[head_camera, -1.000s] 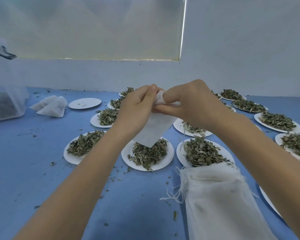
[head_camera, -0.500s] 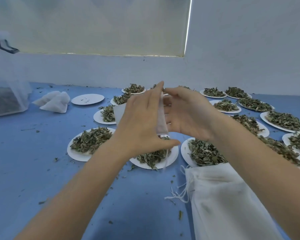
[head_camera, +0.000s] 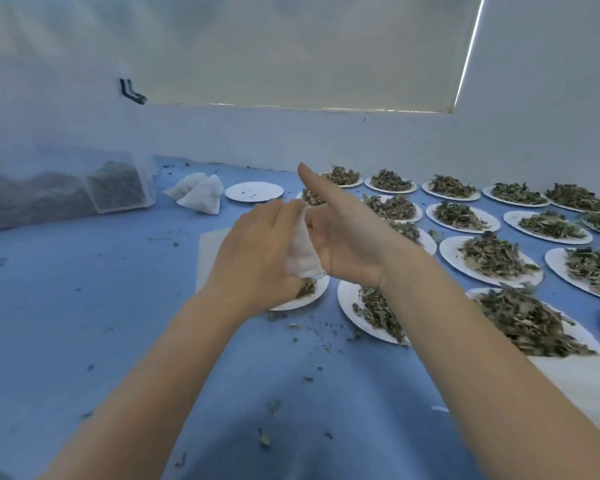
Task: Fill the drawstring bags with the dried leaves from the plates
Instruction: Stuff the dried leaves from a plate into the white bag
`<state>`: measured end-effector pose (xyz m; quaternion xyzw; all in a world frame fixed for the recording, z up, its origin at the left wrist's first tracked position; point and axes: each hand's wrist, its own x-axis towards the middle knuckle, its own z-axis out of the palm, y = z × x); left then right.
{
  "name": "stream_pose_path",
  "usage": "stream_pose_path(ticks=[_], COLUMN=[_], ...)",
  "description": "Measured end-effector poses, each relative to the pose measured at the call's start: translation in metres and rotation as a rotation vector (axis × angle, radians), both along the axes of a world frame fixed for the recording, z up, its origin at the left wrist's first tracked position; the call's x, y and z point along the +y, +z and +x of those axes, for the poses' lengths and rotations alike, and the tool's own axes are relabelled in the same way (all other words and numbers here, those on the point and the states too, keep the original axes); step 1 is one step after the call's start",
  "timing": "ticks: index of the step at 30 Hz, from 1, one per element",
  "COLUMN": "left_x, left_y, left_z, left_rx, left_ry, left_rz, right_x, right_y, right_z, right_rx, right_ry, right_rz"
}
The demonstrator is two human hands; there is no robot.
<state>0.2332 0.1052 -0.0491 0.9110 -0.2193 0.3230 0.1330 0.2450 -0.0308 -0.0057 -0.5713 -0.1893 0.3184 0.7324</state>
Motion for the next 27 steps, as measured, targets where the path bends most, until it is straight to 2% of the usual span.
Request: stream_pose_path(ticks=[3,6,8,12,14,18,22,27], left_x=[0.028,0.055,0.072,0.087,0.09,0.093,0.097,0.101], left_y=[-0.004,-0.006,-0.007,-0.013,-0.017,-0.026,-0.041,-0.056], left_z=[0.007,0.016,0.025,0.047,0.06,0.08,0.088,0.084], left_rx=[0.008,0.029,0.063,0.135,0.155,0.178,0.272,0.326], left_ry=[0.101,0.208,0.259,0.288,0.296,0.299,0.287,0.286], left_rz=[0.014,0.002,-0.055,-0.071,-0.065,-0.082,-0.031,0.002], right_x=[0.027,0.035,0.036,0.031,0.031,0.033,0.038,0.041], right_y=[-0.007,-0.012,-0.017,-0.036,-0.044,-0.055,-0.06,-0.065], right_z=[0.011,0.024,0.034,0.06,0.07,0.084,0.089,0.089], right_rx=[-0.035,-0.243,-0.45,-0.861,-0.887,-0.885,-0.891,-0.983], right_ry=[0.056,-0.086,-0.237,-0.488,-0.468,-0.288,-0.139,-0.182], right_rz=[-0.025,-0.153,-0.326,-0.847,-0.913,-0.987,-1.147,-1.11])
